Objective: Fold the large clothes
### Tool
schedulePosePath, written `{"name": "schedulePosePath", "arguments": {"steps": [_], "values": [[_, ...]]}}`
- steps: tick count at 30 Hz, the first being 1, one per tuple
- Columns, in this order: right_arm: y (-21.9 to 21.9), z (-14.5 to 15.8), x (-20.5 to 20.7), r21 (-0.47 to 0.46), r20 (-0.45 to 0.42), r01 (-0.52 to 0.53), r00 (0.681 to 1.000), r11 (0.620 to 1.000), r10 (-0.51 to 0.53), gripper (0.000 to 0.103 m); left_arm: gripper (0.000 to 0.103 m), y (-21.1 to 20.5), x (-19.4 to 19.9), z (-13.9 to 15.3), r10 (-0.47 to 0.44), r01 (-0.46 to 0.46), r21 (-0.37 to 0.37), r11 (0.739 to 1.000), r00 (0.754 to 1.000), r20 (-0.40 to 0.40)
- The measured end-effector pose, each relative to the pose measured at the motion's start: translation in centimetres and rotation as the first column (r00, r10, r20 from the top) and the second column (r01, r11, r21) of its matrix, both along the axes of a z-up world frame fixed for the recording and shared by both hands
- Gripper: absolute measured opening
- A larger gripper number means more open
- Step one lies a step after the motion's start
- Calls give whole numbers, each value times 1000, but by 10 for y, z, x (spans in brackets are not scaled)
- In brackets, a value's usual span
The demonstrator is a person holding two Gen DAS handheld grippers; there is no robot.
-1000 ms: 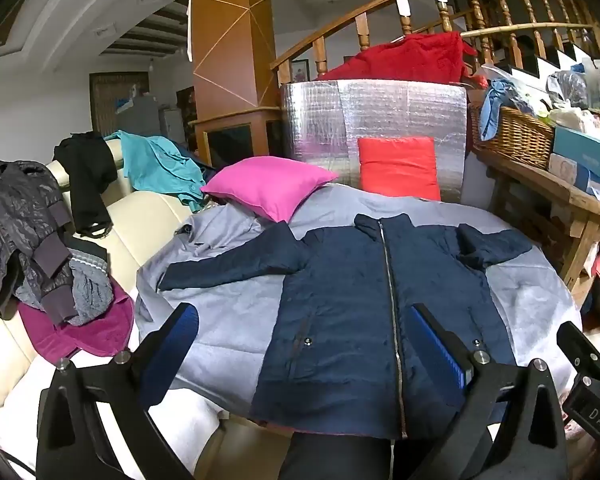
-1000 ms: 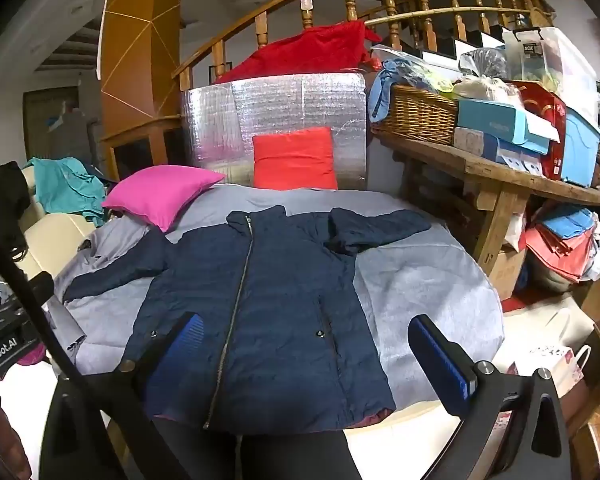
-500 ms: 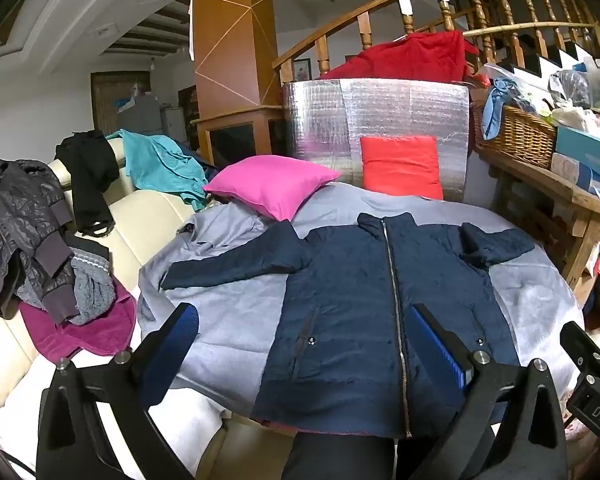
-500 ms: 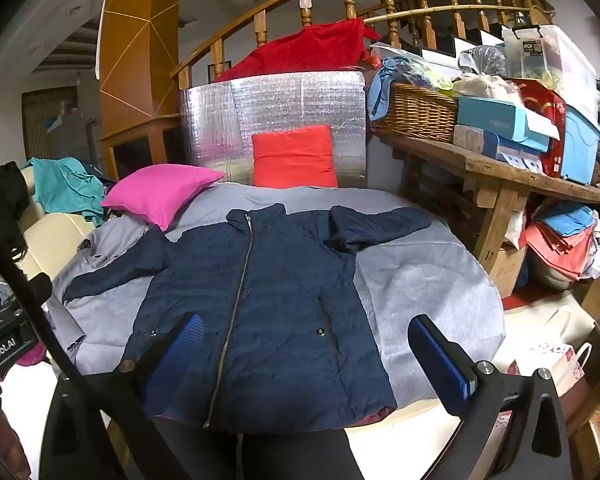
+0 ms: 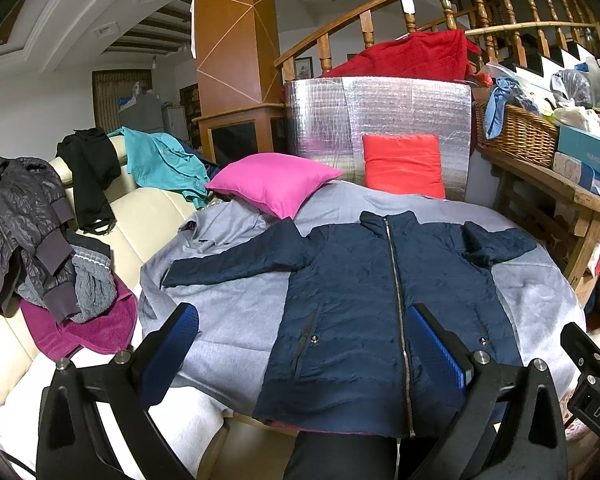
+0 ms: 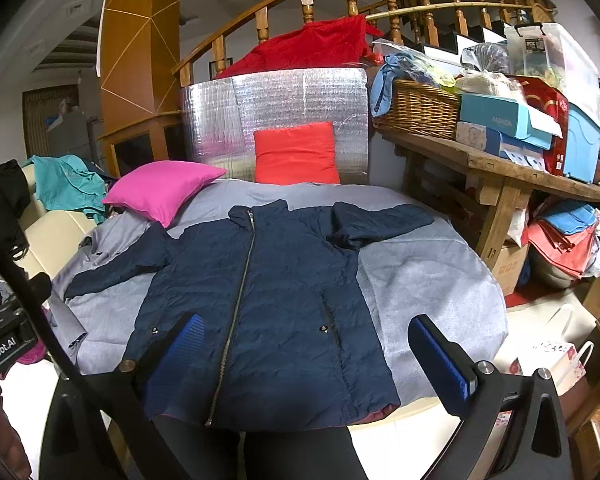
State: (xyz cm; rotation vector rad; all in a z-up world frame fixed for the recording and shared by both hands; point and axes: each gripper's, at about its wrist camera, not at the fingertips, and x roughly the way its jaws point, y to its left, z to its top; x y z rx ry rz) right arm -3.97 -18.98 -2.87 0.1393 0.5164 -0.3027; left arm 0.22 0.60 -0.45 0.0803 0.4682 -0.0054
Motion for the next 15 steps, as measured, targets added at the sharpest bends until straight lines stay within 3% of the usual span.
{"name": "schedulePosePath", "arguments": {"steps": [15], "values": [[5, -1, 2, -3, -14, -15, 1000, 1000, 15, 103, 102, -1, 0, 0, 1, -1, 5, 1000, 1000, 4]]}}
